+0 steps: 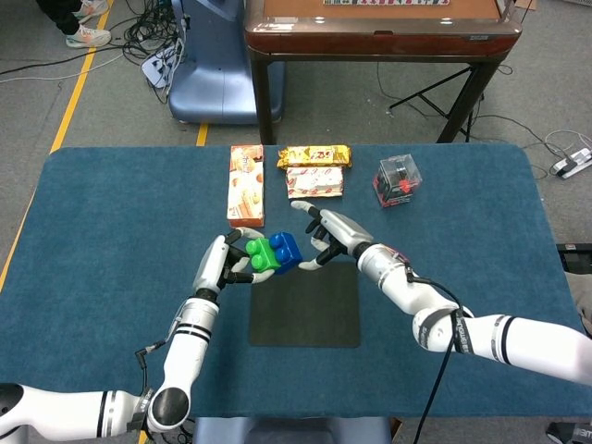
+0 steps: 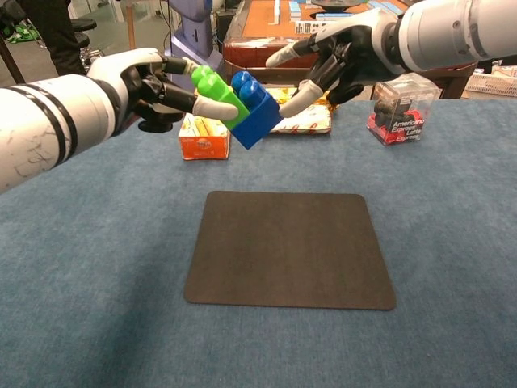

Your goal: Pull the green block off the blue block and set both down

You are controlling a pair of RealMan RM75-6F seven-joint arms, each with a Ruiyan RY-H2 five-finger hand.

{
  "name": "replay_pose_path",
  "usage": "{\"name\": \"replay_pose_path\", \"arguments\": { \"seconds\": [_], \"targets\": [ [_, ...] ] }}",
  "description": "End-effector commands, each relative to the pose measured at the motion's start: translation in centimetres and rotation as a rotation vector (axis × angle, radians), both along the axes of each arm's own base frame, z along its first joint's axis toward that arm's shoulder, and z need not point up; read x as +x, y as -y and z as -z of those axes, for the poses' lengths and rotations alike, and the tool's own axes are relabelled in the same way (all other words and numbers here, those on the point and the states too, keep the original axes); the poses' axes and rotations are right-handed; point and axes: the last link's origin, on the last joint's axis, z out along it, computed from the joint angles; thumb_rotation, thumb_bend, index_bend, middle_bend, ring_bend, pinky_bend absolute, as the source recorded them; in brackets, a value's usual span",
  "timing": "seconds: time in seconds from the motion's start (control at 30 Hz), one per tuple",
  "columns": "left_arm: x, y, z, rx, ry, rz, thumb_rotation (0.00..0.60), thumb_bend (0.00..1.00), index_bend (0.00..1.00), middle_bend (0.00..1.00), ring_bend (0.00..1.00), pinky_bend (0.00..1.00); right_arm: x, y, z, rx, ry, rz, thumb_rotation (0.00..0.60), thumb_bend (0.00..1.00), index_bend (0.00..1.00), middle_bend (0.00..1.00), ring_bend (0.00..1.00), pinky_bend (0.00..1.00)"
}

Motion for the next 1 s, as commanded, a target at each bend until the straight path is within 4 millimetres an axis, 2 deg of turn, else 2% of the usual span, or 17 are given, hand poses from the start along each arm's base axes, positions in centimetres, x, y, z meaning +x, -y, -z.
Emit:
{"name": "replay_pose_path", "arguments": {
  "seconds": [0.03,0.23,0.33,0.6,0.73,1.0],
  "targets": [
    [0.0,-0.1,0.0,0.0,0.002,0.001,0.6,0.17,0.58,1.0,0.9,1.0,0.2,0.1,0.3,0.01,0.004,-0.003,0.6,0.0,0.17,0.96,1.0,1.0],
    [-0.2,0.0,0.0,-0.001,0.002,0.004,0.6,0.17,0.58,1.0,0.9,1.0,0.3,0.1,0.7,0.02,-0.005,-0.016,0.6,0.0,0.38,1.0,1.0,1.0],
    [-0.2,0.1,0.1,-0.004,0.003,0.002,0.6,0.17,0.58,1.0,0.9,1.0,0.4,0.1,0.8,0.013,-0.007,-0.02,0.6,0.01,0.44,1.0,1.0,1.0],
    [-0.6,0.1,0.3,-0.015,0.009,-0.003,0.6,0.17,0.58,1.0,0.9,1.0,0.3,0.2,1.1,-0.026,-0.007,-0.018,0.6,0.28,0.63,1.0,1.0,1.0],
    [-0.8,0.1,0.3,-0.017,0.006,-0.005,0.6,0.17,0.58,1.0,0.9,1.0,0.0,0.2,1.1,-0.039,-0.009,-0.014,0.6,0.35,0.69,1.0,1.0,1.0],
    [-1.3,-0.2,0.3,-0.02,0.019,-0.031,0.6,0.17,0.62,1.0,0.9,1.0,-0.9,-0.1,0.8,-0.064,-0.015,-0.013,0.6,0.39,0.7,1.0,1.0,1.0]
  ]
}}
